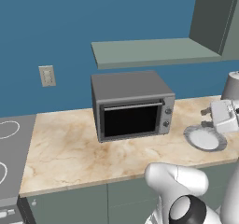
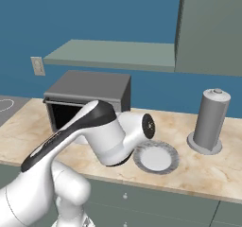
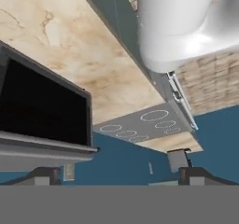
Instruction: Pull the toaster oven rack outwards. Pick up the baguette from the plate and place it on the toaster oven rack. Close the toaster oven door fully and set the temperature to the lowest setting.
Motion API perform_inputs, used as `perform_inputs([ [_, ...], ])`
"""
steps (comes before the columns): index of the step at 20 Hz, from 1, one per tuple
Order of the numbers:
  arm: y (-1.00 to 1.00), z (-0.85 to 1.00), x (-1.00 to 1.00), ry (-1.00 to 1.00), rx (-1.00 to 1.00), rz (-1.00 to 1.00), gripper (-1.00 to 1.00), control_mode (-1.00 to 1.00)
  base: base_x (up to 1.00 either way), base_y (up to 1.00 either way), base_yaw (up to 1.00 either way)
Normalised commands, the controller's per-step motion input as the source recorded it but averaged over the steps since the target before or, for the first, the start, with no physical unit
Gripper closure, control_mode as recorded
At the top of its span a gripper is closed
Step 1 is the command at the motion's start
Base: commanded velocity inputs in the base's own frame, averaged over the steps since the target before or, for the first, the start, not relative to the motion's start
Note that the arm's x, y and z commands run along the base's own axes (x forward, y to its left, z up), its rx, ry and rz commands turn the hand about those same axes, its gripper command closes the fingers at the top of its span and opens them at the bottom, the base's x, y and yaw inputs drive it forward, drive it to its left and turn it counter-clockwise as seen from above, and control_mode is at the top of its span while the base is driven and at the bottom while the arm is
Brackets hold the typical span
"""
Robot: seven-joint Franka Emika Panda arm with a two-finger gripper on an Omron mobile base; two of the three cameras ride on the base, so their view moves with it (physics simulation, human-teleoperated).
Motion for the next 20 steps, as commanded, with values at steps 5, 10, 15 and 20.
perform_inputs([
  [5, -0.12, 0.00, -0.11, 0.13, 0.00, -0.02, -1.00, -1.00, 0.00, 0.00, 0.00],
  [10, -0.06, 0.00, 0.00, 0.25, 0.00, 0.00, -1.00, -1.00, 0.00, 0.00, 0.00],
  [15, 0.00, 0.01, 0.00, 0.29, 0.00, -0.06, -1.00, -1.00, 0.00, 0.00, 0.00],
  [20, 0.00, 0.01, 0.00, 0.28, 0.00, -0.22, -1.00, -1.00, 0.00, 0.00, 0.00],
])
